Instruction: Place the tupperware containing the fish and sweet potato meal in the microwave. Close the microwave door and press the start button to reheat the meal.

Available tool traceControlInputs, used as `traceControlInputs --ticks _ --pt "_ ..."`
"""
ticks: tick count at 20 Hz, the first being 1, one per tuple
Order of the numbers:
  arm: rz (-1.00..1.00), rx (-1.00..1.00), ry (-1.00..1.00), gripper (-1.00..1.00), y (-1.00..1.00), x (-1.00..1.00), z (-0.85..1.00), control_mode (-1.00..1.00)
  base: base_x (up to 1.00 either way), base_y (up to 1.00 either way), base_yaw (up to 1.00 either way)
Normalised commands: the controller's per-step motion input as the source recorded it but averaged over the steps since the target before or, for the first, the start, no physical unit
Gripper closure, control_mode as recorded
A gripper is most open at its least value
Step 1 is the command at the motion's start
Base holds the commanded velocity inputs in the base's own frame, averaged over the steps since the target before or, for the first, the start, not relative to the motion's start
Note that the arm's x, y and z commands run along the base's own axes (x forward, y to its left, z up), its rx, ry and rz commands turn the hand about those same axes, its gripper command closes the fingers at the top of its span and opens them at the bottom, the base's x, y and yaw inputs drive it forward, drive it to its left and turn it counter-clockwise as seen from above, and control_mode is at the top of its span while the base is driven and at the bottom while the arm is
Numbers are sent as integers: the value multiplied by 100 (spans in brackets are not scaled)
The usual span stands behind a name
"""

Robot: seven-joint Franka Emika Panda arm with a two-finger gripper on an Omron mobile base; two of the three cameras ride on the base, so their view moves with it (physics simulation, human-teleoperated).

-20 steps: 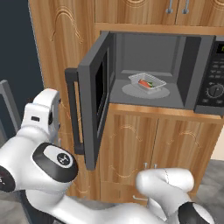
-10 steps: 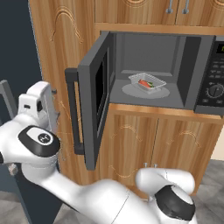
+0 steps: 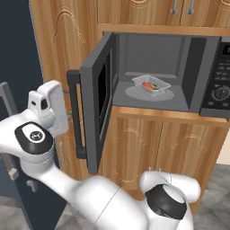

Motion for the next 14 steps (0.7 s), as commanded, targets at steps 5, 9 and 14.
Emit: traceControlInputs --ticks 5,9,14 --pt "-27 0 0 -100 -100 -44 0 -100 0 0 0" --pt "-26 2 0 -100 -100 -50 0 -100 0 0 0" --pt "-23 4 0 -100 -100 -25 0 -100 0 0 0"
